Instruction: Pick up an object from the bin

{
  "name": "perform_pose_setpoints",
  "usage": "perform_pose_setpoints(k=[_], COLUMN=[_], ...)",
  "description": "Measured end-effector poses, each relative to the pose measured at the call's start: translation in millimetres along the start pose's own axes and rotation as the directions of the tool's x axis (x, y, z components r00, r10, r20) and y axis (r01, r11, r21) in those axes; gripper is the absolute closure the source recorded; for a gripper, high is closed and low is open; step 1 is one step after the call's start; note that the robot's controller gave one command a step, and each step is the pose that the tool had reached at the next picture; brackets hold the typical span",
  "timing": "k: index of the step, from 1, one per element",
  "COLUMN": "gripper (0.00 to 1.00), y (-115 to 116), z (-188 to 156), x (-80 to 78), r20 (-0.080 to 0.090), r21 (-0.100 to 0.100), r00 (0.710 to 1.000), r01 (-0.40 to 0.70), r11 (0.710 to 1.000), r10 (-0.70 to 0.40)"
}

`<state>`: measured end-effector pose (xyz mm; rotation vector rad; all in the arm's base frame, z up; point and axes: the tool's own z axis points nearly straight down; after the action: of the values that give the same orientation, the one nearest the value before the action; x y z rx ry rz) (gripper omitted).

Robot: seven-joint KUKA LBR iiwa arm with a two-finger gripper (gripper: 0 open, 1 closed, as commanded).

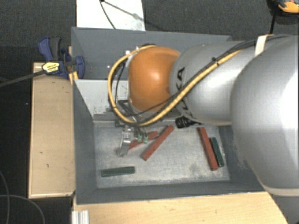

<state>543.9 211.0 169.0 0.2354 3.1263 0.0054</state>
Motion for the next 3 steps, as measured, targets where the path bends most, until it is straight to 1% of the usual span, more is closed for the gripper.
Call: perform_pose_setpoints(k=[1,2,3], gripper=[0.0,0.0,0.0], y=[0.0,-20.2,-34.5], z=[1.5,42.2,85.4], x=[0.4,-5.0,-29.6], r20=[-0.002,0.003,-0.004], r21=[0.001,-0.002,0.002], r00=[1.0,1.0,0.994], r01=[0.0,-0.007,0.105], r11=[1.0,1.0,0.994], r10=[0.0,0.007,-0.105])
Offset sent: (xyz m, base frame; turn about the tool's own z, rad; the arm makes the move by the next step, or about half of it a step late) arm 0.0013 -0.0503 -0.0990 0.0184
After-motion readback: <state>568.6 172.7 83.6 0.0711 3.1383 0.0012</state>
